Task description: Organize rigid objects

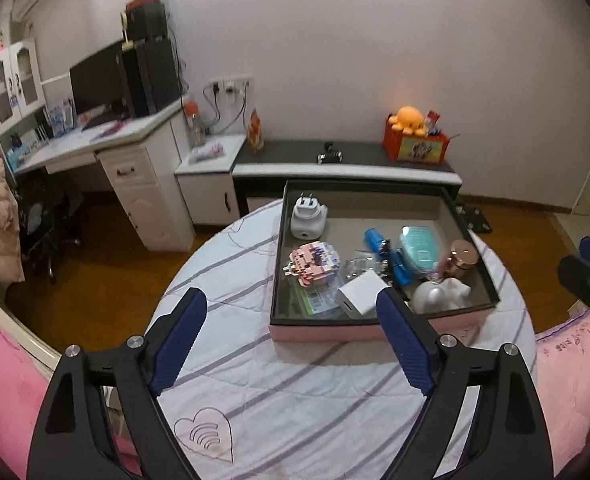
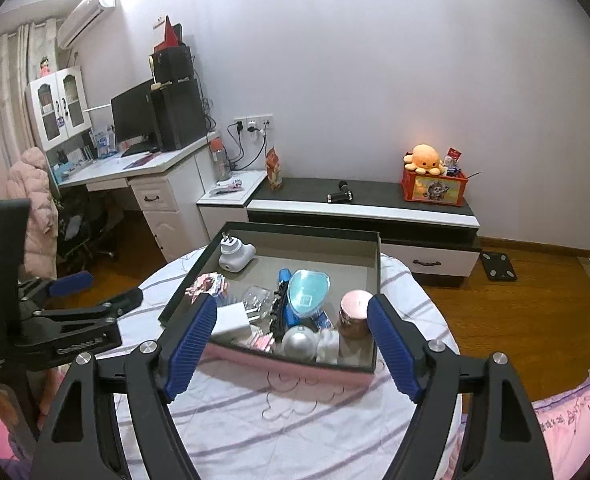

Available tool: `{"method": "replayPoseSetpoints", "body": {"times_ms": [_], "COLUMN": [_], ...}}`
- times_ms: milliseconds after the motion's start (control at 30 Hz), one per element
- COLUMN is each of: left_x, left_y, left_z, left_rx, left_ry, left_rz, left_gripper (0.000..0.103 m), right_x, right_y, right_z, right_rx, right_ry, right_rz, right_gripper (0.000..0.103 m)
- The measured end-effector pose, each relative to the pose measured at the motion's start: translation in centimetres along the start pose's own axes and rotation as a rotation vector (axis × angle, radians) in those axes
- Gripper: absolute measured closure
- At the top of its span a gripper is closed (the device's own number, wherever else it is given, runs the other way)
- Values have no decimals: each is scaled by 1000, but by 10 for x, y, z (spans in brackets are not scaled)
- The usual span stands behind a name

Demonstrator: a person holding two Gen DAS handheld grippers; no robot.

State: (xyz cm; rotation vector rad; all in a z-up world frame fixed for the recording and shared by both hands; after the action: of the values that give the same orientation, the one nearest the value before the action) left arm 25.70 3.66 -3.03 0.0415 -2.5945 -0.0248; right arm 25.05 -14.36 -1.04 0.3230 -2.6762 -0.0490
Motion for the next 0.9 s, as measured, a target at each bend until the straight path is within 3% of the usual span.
{"method": "replayPoseSetpoints", "body": {"times_ms": [333, 567, 900], "left_x": [51, 59, 61], "left_y": [-22, -32, -38], "left_z": [21, 45, 61], "left_rx": [-47, -63, -68], "left_ry": [-116, -127, -138], "left_rz": [35, 45, 41], "left_gripper": [11, 10, 10], "right_x": [41, 58, 61], "right_y": [0, 1, 4], "right_z": [43, 71, 80], "right_rx": [-30, -19, -1], "right_ry": [-22, -13, -7], "right_rz": [47, 82, 91], "right_gripper": [23, 23, 23]}}
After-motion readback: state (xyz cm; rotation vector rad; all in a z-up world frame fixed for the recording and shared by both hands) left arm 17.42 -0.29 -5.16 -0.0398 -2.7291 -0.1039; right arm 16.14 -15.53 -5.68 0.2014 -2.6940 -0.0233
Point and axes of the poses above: each gripper's, at about its wrist camera, not at the fingertips, and x roughly against the way its jaws point, y to its left, z to its underside, the point moved 10 cm from there along -x, roughly the way its jaws point, and after that the axes turned 10 degrees about -y, right-handed, at the moved point
